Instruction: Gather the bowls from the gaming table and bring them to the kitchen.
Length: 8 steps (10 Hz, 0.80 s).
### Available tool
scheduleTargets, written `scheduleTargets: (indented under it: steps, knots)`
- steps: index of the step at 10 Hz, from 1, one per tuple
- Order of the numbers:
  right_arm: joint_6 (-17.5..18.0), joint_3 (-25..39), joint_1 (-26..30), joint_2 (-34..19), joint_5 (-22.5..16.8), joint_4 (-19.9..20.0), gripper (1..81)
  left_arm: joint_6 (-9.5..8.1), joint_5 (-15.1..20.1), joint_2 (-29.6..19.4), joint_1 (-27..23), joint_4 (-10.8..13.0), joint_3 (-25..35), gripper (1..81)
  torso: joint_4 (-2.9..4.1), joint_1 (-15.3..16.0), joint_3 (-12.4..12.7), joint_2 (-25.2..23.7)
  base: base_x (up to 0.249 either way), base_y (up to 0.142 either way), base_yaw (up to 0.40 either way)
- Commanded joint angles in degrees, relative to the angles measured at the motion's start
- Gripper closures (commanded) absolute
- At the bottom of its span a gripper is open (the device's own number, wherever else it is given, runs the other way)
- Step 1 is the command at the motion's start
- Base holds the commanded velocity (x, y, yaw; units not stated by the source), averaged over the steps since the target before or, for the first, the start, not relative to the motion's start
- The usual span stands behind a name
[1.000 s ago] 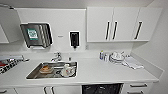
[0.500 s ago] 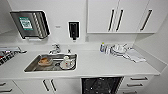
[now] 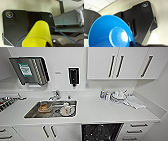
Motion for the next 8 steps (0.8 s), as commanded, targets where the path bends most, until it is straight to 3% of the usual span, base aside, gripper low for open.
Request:
scheduleTargets:
  steps: [1,4,6,7,8]
  knots:
    - [-0.21,1.96,0.67,-2.17,-2.55,-1.55,81.1,-0.01,4.24,-9.67,-8.53,-0.21,11.72,81.1,0.0,0.0,-3.49,0.0,0.0,0.0,0.0]
    - [-0.12,2.58,0.59,-2.52,-2.55,-2.0,81.1,-0.1,7.95,-14.37,-14.68,-1.0,17.73,81.1,0.0,0.02,-7.49,0.0,0.0,0.0,0.0]
    - [-0.13,2.67,0.67,-2.52,-2.55,-2.27,81.1,-0.1,12.33,-17.08,-20.05,-2.23,21.93,81.1,0.0,0.05,-10.58,0.05,0.0,0.0,0.0]
    - [-0.21,2.67,0.67,-2.61,-2.55,-2.27,81.1,-0.1,13.83,-18.49,-23.28,-2.49,24.22,81.1,0.0,0.05,-8.33,0.06,0.0,0.0,0.0]
    - [-0.12,2.75,0.76,-2.69,-2.55,-2.44,81.1,-0.1,16.04,-20.34,-26.97,-3.55,27.14,81.1,0.0,0.06,-9.81,0.06,0.0,0.0,0.0]
